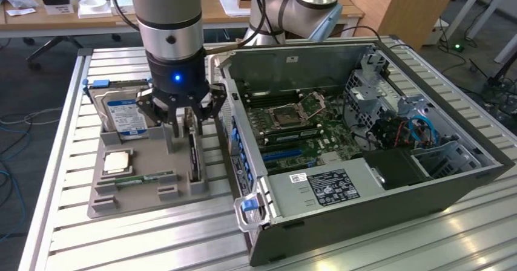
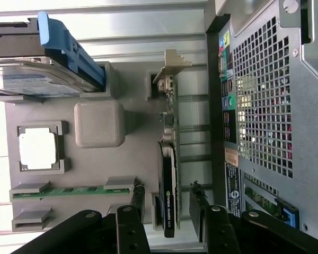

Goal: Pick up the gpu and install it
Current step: 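Pick up the gpu and move the gpu toward the slot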

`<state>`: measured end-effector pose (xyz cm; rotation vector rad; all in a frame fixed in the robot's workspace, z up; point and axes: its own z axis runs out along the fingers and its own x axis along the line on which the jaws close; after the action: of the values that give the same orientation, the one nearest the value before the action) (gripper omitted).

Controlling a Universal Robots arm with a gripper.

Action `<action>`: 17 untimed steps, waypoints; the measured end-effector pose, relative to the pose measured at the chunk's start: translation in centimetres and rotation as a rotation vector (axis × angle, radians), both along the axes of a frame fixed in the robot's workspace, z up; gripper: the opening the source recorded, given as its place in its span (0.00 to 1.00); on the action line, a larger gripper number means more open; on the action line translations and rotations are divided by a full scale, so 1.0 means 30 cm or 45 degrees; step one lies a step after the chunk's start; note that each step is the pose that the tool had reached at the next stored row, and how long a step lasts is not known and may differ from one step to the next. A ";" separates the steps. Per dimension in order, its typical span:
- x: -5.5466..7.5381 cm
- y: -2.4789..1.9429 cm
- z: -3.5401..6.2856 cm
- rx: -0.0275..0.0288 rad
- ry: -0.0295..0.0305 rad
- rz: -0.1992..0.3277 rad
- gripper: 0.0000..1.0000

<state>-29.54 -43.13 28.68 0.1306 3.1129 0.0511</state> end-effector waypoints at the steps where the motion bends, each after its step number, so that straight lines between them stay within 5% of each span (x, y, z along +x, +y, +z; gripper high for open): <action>1: 0.000 0.000 0.000 -0.0001 0.0000 0.000 0.47; 17: 0.000 0.000 -0.031 0.0003 -0.0002 0.000 0.47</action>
<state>-29.54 -43.13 27.75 0.1305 3.1127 0.0515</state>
